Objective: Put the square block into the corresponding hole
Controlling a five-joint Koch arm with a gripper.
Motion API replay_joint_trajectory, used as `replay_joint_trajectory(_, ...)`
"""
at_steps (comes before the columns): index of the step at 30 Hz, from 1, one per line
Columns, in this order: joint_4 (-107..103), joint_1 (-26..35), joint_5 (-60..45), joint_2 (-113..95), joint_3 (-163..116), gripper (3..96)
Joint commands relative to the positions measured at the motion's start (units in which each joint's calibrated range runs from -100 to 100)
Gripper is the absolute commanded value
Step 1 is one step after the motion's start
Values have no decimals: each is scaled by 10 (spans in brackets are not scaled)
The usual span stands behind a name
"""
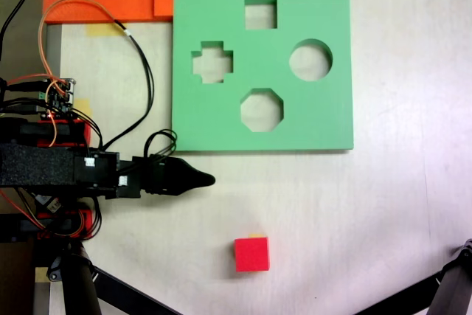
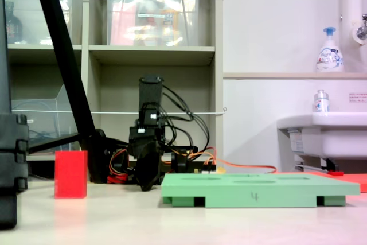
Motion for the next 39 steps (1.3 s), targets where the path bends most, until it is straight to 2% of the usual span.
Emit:
replay_joint_trajectory(1,-57,0,-5,-5,-10,498)
replay_joint_trajectory(24,-56,-1,-2,-5,-10,487)
replay_joint_trajectory(30,-28,-49,135,-5,-10,489)
replay_joint_trajectory(34,-45,-72,178,-5,-10,479)
replay_joint_trajectory(39,-283,-75,252,-5,122,470)
